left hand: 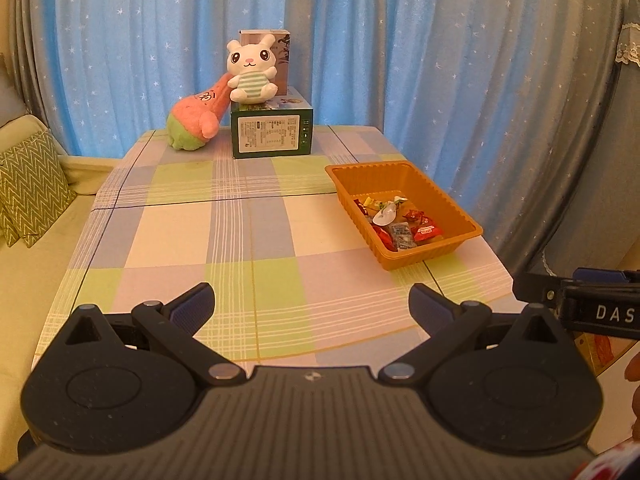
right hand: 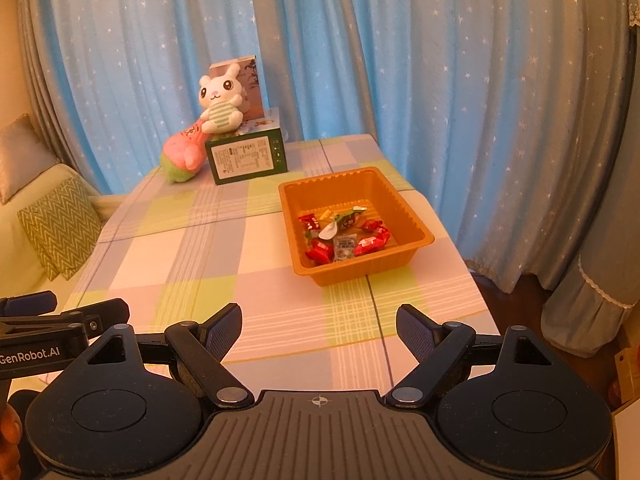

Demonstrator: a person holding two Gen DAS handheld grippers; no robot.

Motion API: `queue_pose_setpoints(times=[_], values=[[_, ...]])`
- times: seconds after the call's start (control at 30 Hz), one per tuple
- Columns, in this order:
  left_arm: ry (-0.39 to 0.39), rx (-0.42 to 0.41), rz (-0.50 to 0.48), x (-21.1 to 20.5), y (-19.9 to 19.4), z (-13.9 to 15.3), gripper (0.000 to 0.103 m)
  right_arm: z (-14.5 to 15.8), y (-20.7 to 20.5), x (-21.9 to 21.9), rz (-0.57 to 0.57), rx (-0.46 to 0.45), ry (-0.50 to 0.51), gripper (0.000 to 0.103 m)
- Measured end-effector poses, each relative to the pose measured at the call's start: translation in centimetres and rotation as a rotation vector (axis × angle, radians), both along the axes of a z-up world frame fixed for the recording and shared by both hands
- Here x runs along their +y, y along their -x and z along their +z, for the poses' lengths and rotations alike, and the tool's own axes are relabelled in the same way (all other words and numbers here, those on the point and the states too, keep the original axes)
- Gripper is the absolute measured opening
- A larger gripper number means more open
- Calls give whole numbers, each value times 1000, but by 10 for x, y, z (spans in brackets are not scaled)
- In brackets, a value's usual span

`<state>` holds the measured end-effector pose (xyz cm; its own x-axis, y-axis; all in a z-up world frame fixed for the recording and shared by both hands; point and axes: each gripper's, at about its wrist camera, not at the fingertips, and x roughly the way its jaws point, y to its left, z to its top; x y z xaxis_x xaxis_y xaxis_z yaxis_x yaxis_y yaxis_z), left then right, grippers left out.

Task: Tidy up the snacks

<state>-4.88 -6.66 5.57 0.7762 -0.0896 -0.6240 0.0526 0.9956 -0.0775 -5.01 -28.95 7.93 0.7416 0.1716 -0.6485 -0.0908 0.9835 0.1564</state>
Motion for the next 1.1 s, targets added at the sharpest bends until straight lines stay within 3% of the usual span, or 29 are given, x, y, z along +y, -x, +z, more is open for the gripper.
queue_pose_setpoints(times=[1.1], values=[[-4, 2, -6, -2, -2, -2, 103, -4, -3, -5, -12, 8, -6, 84]])
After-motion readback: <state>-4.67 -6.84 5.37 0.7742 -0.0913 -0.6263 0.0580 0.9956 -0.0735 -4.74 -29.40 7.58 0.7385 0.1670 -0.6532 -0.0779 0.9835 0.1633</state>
